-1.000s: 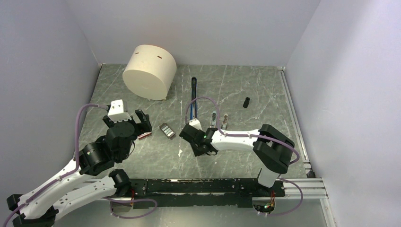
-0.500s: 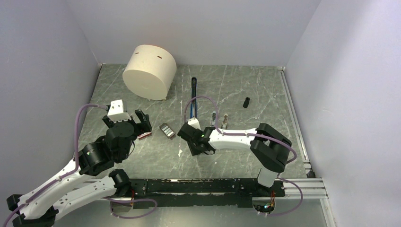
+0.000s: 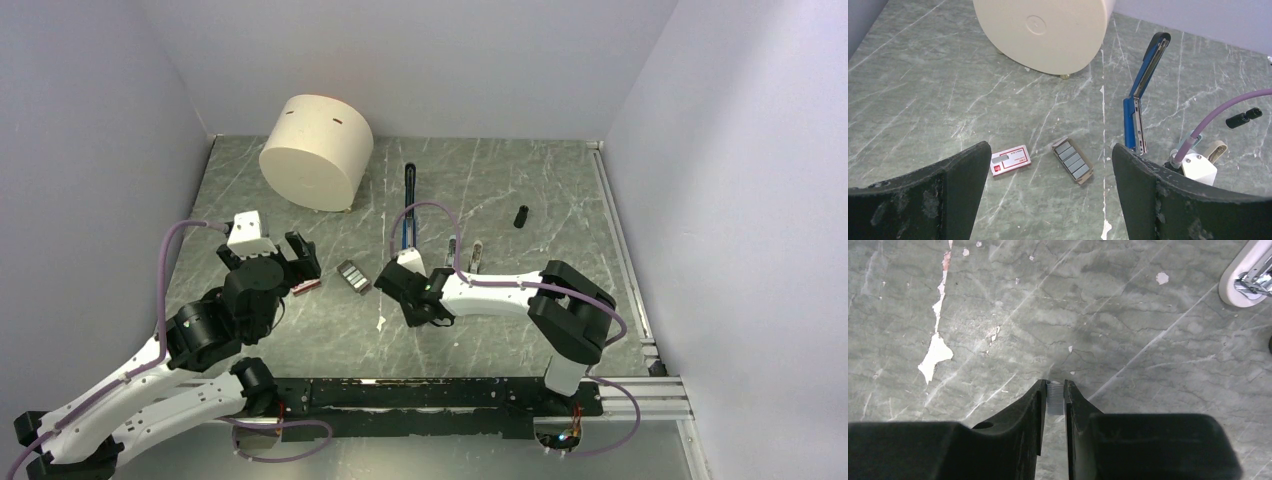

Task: Load the staples into the stapler

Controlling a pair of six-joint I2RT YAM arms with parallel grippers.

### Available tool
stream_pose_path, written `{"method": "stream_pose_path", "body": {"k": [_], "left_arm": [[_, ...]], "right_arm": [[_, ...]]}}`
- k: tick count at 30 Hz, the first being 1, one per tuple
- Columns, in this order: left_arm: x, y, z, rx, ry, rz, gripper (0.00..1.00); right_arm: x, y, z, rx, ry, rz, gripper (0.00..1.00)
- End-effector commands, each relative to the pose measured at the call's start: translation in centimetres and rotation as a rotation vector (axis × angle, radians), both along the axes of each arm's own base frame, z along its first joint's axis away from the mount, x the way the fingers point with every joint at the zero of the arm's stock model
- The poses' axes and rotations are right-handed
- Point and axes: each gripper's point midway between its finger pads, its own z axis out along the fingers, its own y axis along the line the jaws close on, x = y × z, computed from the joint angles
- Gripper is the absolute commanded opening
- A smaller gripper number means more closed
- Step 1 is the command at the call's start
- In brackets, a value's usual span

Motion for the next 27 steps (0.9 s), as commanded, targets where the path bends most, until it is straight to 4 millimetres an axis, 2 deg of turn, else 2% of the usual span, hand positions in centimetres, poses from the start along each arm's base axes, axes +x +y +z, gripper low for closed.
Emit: {"method": "stream_pose_path", "body": {"k": [1, 5, 10, 14, 21, 27], "left_arm": [[0.0, -0.2, 1.0, -0.034, -0.023, -0.006, 0.95], [0.0, -0.2, 1.0, -0.04, -0.024, -0.007, 0.94], [-0.2, 0.0, 1.3, -0.057, -0.039, -0.007, 0.94], [-0.2, 0.0, 1.3, -0.066, -0.04, -0.01, 0.94], [-0.3, -0.3, 1.3, -0.072, -0.039, -0.028, 0.94], [-0.2, -0.5, 1.3, -0.07, -0.039, -0.03, 0.95]], "right_arm": [[1.4, -0.7, 1.2, -0.015, -0.071, -0.044, 0.22], [3.3, 0.0, 3.7, 0.053, -0.154, -0.089, 0.22], [7.2, 1.1, 7.6, 0.162, -0.28, -0.173, 0.22], [10.1, 1.5, 9.4, 0.207, -0.36, -0.242, 0.22], [14.2, 1.7, 10.5, 0.229, -0.445, -0.334, 0.22], [16.2, 1.8, 9.8, 0.214, -0.463, -0.367, 0.22]]}}
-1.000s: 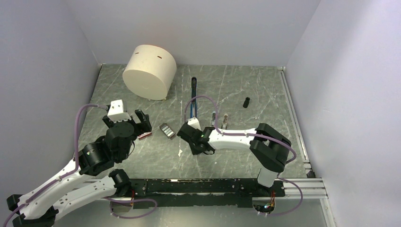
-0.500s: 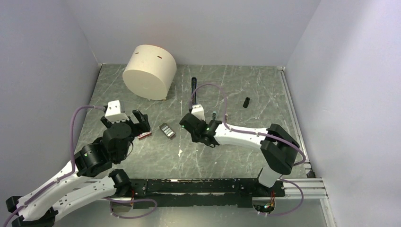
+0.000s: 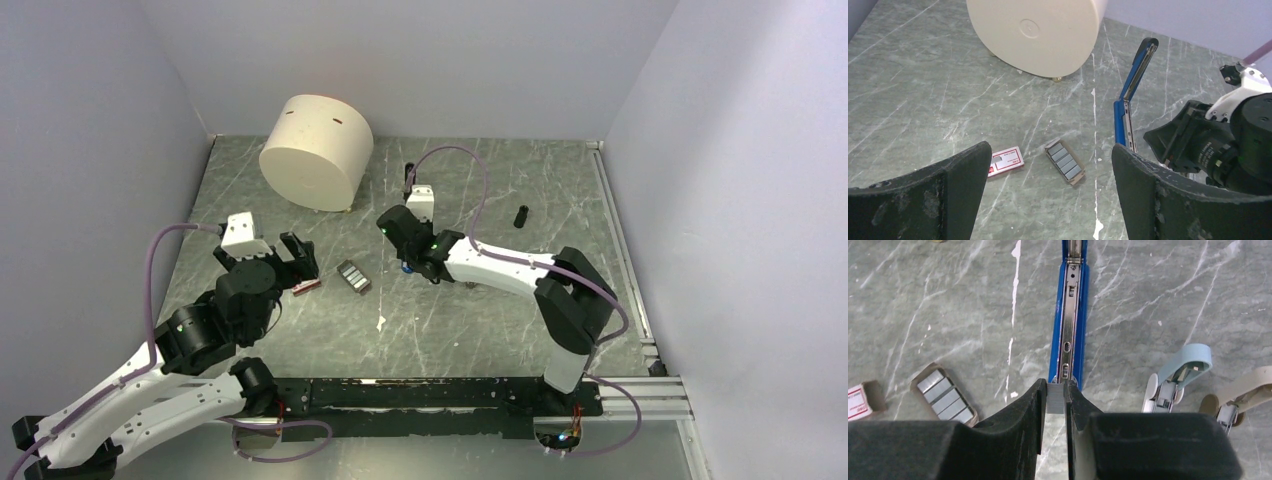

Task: Load the staples into the stapler

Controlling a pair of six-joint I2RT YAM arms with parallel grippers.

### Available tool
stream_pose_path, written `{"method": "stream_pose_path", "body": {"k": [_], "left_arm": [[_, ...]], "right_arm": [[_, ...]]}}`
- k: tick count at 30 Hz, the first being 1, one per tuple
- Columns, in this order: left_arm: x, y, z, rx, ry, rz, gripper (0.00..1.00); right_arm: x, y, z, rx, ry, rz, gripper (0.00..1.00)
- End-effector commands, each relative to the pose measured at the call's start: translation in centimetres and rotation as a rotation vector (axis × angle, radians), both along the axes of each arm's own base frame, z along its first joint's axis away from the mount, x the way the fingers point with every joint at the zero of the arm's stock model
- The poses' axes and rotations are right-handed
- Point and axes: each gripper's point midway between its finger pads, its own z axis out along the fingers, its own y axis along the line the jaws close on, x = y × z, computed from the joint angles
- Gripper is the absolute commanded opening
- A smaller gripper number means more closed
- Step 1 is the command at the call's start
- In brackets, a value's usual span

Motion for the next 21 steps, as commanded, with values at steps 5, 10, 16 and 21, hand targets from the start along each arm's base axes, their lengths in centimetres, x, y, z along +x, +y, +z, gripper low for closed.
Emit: {"method": "stream_pose_path", "body": {"k": [5, 10, 16, 21], "left_arm": [[0.1, -0.5, 0.7, -0.029, -0.022, -0.016, 0.95], [0.2, -0.3, 0.5, -0.02, -0.021, -0.005, 0.95], [0.4, -0.6, 0.3, -0.002, -0.011, -0.007, 0.95], [0.4, -0.5, 0.2, 0.008, -0.005, 0.001, 0.95]], "right_arm": [[4.0, 0.1, -0.1, 0.008, -0.066, -0.084, 0.21], [5.4, 0.1, -1.7, 0.0, -0.047, -0.091, 0.22], [6.1, 0.4, -2.9, 0.007, -0.038, -0.083, 0.21], [6.3, 0.3, -3.6, -0.002, -0.027, -0.079, 0.21]]}}
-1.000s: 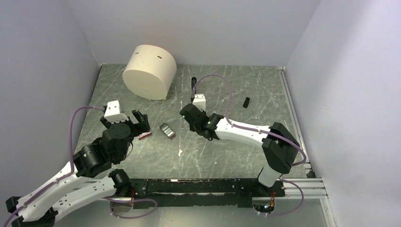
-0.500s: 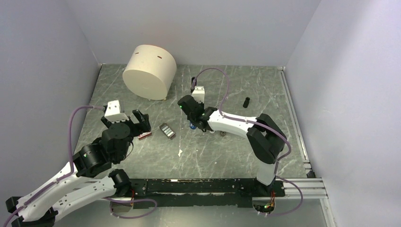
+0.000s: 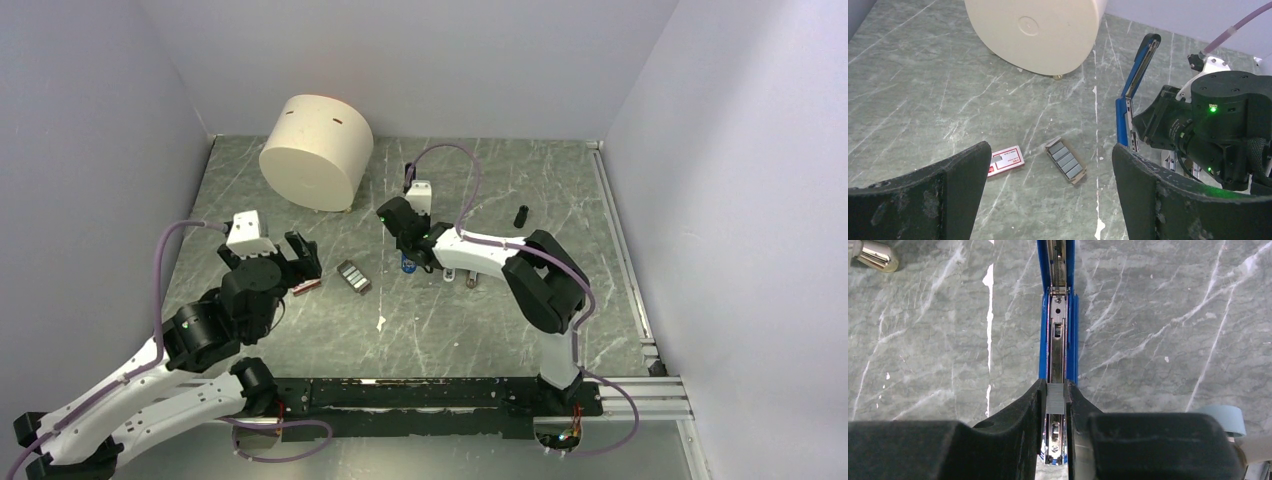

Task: Load the staples into the stapler

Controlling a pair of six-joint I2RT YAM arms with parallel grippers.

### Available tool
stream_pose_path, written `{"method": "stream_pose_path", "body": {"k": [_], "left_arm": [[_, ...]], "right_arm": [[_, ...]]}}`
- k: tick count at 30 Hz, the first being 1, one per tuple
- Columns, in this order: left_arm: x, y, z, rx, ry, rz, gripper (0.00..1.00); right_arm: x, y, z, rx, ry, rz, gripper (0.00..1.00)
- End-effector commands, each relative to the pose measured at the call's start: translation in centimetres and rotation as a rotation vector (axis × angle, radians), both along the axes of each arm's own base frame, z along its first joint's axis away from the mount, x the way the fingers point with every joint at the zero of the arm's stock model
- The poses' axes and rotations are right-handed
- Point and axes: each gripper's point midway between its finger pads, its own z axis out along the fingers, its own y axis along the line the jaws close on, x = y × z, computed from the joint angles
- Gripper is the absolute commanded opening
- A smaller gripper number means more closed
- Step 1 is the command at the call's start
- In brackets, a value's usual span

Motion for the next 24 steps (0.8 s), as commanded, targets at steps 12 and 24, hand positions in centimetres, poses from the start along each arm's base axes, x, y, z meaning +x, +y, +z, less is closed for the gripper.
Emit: {"method": "stream_pose_path", "body": {"k": [12, 24], "left_arm": [[0.2, -0.2, 0.5, -0.002, -0.017, 0.003, 0.95], [0.2, 0.0, 0.5, 0.001, -0.016, 0.008, 0.95]], "right_arm": [[1.4, 0.2, -0.5, 0.014, -0.009, -0.008, 0.21], [1.3, 0.3, 1.4, 0.053, -0.035, 0.003, 0.21]]}}
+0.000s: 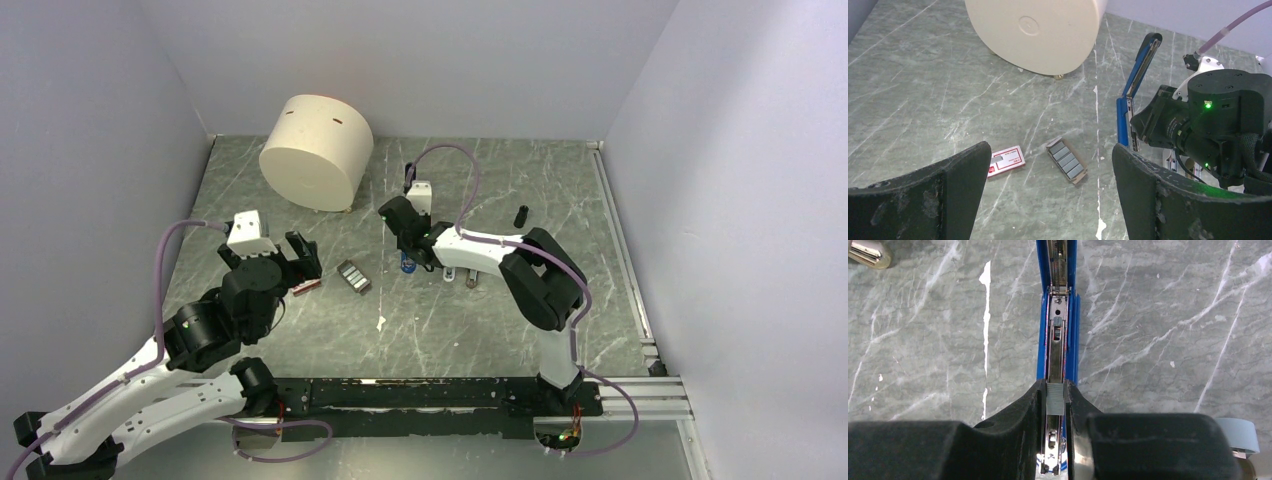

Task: Load the staples into the stapler

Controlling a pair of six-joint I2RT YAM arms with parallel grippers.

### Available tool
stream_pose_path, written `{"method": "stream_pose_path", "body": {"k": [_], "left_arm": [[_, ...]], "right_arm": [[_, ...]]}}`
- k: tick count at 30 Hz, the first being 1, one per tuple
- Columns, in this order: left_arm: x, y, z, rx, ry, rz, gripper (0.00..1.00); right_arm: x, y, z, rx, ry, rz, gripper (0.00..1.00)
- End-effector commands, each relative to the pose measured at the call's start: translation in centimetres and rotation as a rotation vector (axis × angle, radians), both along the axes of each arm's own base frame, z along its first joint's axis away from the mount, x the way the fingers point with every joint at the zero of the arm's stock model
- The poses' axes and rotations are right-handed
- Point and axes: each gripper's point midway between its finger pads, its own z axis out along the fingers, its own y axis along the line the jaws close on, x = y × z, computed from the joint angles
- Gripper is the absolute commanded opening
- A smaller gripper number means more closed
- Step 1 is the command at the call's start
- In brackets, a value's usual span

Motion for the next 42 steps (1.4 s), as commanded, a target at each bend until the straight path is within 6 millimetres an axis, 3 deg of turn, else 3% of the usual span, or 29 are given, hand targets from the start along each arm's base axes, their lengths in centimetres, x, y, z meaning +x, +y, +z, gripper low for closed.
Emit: {"method": "stream_pose_path", "body": {"k": [1, 8, 42], "left_arm": [[0.2, 0.0, 0.6, -0.009, -0.02, 0.008, 0.95], [0.2, -0.1, 0.5, -0.007, -0.016, 0.005, 0.95], [0.3, -0.3, 0.3, 0.005, -0.008, 0.001, 0.95]], "right_arm": [[0.9, 0.3, 2.6, 0.055, -0.06, -0.01, 0.21], [0.8, 0.6, 3.0, 0.073, -0.056, 0.002, 0.21], [0.4, 0.1, 0.0, 0.014, 0.014, 0.004, 0.21]]}}
